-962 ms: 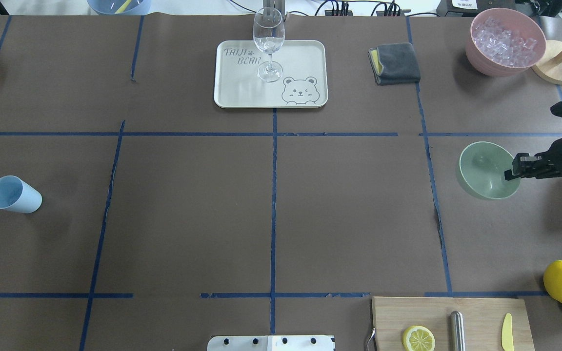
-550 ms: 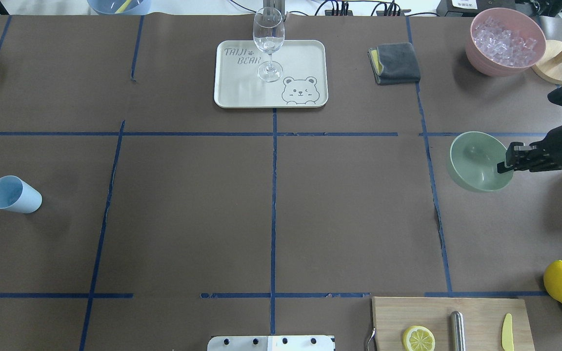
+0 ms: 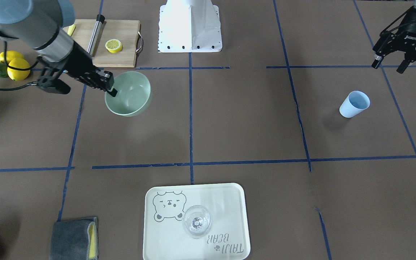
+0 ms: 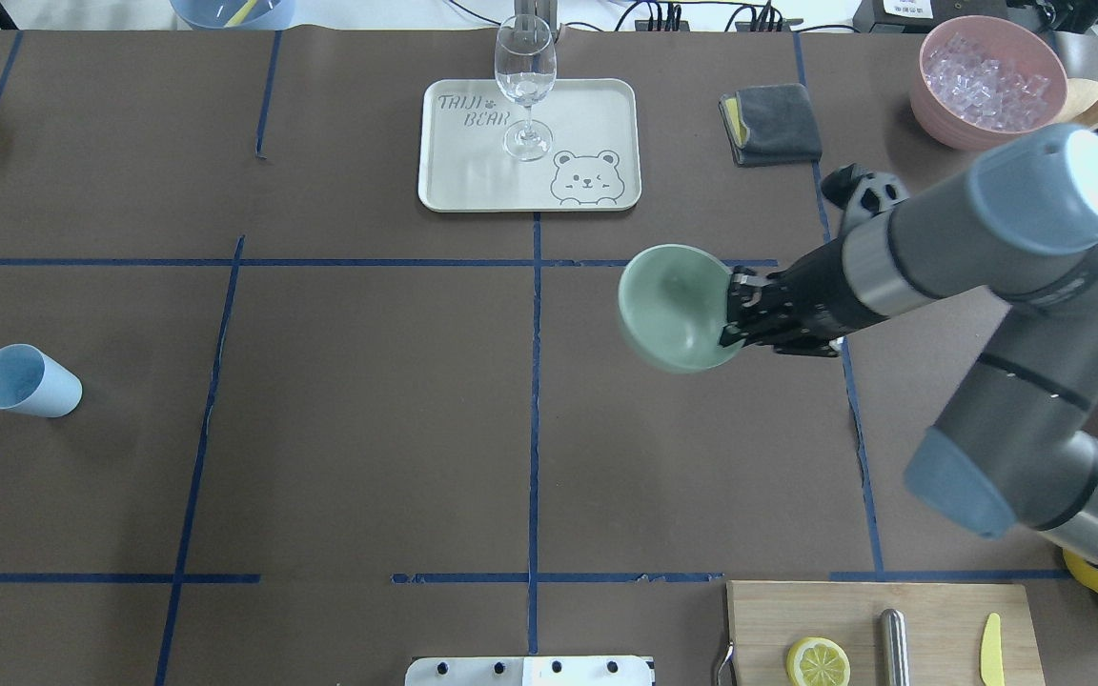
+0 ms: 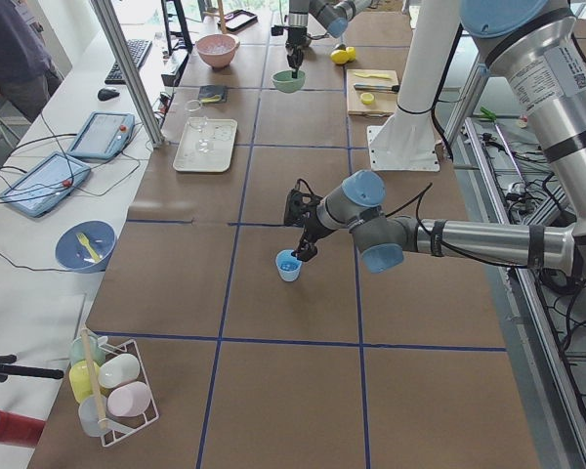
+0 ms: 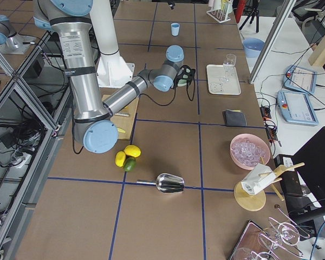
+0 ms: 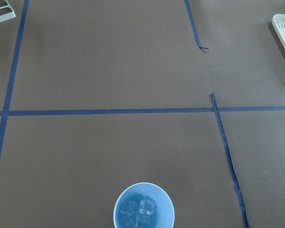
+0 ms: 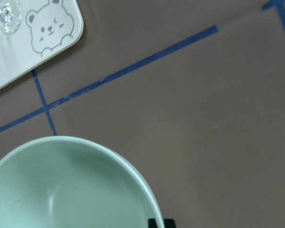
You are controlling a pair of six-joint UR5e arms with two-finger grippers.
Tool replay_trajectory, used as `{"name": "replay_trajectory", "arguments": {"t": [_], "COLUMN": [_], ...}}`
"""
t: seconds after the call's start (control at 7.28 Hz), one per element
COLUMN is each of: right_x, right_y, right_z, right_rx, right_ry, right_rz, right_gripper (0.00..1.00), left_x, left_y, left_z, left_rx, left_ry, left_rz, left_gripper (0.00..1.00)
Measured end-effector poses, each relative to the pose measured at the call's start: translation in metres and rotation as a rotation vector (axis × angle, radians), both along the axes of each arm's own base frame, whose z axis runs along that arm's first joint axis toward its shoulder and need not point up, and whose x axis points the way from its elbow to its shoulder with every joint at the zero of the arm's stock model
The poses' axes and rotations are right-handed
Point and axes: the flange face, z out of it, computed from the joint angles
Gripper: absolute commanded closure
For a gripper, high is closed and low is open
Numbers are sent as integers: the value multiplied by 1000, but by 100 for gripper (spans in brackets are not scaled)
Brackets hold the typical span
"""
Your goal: Pour ice into bowl
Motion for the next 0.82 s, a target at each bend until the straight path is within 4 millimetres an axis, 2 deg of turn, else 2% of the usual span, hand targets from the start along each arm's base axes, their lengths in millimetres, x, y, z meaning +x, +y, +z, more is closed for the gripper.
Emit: {"name": "replay_trajectory", "arguments": {"t": [0.14, 0.27, 0.41, 0.69, 0.82], "right_x": [-51, -94, -132, -205, -231], "right_y": [21, 43, 55, 47, 37], "right_z": [-43, -77, -99, -127, -132], "right_rx": [-5, 4, 4, -11, -13], "right_ry": [35, 73, 98, 157, 186], "right_rz": [13, 22, 24, 29, 33], "right_gripper": [100, 100, 100, 100, 100], "left_x": [8, 24, 48, 86, 93], "left_y": [3, 7, 13, 28, 32], "left_z": [1, 2, 3, 4, 4], "left_rx": [4, 1, -12, -21, -20], "left_ry": [-12, -22, -22, -20, -22], "left_rz": [-24, -48, -71, -99, -102], "left_gripper": [0, 0, 0, 0, 0]}}
